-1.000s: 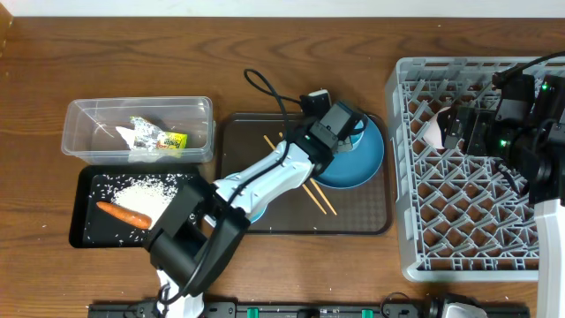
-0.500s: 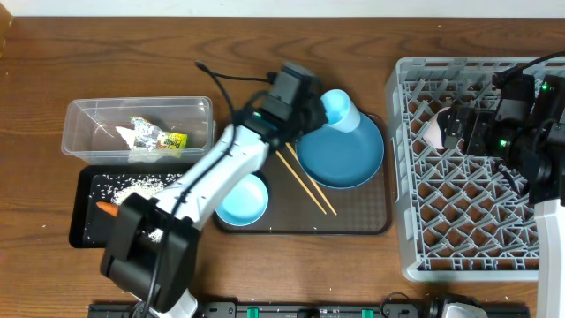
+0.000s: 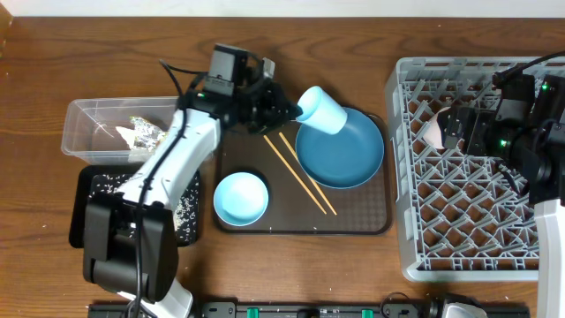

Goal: Sort waste into correct bins and load items into the dishwasher rack
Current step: 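Move the left gripper to the light-blue cup on the plate and grasp it, then lift the light-blue cup off the plate with the left gripper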

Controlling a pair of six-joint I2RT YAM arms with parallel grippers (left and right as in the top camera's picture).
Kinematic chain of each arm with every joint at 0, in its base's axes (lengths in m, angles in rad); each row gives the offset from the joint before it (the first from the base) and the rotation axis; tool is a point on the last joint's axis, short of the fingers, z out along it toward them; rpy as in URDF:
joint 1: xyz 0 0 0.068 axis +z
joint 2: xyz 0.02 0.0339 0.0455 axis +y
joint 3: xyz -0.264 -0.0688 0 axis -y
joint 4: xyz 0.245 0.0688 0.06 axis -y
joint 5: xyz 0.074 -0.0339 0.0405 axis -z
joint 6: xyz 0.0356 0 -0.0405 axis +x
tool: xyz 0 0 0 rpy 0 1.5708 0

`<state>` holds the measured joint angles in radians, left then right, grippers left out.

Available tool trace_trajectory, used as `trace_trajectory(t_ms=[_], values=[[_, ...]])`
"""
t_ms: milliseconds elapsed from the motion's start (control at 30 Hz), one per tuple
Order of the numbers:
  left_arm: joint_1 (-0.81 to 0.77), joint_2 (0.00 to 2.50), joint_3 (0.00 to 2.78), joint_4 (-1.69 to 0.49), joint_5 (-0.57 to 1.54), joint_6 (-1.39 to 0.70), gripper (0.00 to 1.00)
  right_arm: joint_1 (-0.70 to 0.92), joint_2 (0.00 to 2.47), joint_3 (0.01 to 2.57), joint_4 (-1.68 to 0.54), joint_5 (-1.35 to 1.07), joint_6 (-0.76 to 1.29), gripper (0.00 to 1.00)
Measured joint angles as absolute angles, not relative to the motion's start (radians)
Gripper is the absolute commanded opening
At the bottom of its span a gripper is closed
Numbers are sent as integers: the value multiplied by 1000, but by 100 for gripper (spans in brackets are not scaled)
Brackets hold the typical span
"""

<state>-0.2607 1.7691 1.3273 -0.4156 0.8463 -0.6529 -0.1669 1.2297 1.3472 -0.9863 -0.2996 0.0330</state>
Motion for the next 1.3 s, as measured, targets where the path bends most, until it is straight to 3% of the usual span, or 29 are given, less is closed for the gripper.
trace_trajectory(t_ms=[267, 833, 1200, 1300], values=[[-248, 1769, 1327, -497, 833, -572, 6, -167, 1230, 1347, -986, -300, 33, 99], [-703, 1769, 1327, -466, 29, -579, 6, -167, 1230, 1347, -986, -300, 33, 99], [-748, 1840, 1327, -435, -162, -579, 7, -167, 1230, 1347, -986, -300, 33, 99], [-748, 1865, 1327, -429, -168, -575, 26, -167, 1230, 1347, -986, -300, 33, 99]])
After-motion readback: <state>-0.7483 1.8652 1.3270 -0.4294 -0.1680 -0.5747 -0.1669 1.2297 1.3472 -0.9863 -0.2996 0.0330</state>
